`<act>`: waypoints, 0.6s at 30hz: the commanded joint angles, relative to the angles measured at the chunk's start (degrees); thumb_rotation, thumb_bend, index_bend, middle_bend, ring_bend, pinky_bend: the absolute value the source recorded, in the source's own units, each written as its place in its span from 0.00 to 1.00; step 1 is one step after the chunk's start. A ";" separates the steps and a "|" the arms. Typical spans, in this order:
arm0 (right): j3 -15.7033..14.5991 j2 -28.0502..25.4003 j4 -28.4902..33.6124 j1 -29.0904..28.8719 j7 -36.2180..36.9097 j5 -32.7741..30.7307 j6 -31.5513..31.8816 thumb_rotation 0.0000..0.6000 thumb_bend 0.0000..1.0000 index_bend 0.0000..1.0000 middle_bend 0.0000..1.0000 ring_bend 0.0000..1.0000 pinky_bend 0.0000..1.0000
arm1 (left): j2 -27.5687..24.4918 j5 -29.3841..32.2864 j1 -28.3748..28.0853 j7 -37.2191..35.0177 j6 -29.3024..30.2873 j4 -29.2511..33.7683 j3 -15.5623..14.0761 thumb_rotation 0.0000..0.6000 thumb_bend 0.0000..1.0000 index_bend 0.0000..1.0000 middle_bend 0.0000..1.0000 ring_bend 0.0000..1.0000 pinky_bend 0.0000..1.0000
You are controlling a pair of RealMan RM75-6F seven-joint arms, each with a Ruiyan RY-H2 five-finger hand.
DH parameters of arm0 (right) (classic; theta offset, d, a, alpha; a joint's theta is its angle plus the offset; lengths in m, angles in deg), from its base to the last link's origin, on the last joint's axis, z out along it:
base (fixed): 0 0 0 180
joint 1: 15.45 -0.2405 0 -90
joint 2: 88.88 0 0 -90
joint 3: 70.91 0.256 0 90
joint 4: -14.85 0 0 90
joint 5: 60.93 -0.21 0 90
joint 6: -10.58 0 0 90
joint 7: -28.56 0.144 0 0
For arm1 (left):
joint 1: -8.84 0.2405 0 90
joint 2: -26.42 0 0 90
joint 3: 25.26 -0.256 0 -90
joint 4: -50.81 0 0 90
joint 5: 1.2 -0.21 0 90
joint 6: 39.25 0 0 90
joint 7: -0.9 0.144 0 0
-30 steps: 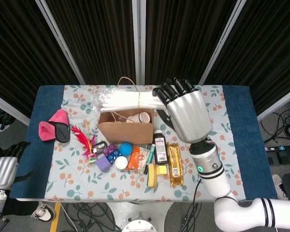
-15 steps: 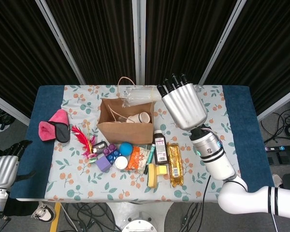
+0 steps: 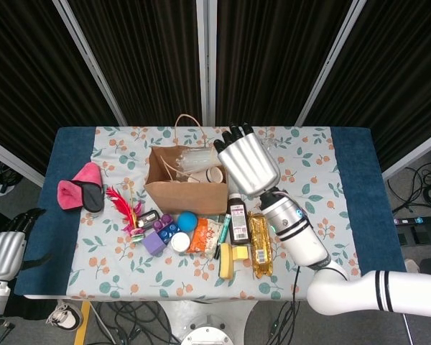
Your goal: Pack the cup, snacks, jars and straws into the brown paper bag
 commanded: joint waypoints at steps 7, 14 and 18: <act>-2.86 6.49 -5.70 -6.10 -3.90 -2.99 2.16 1.00 0.12 0.37 0.36 0.22 0.30 | 0.09 0.63 -0.27 -0.91 -0.22 -1.20 0.74 1.00 0.11 0.21 0.26 0.21 0.28; -2.97 8.59 -6.30 -8.78 -4.33 -5.22 3.84 1.00 0.07 0.18 0.23 0.08 0.13 | -0.13 1.04 -0.57 -1.70 -0.21 -1.15 1.47 1.00 0.11 0.21 0.26 0.21 0.28; -2.53 6.77 -3.46 -8.27 -2.66 -4.12 6.08 1.00 0.07 0.16 0.21 0.07 0.12 | -0.16 0.77 -0.54 -1.67 -0.18 -0.81 1.29 1.00 0.11 0.21 0.26 0.21 0.28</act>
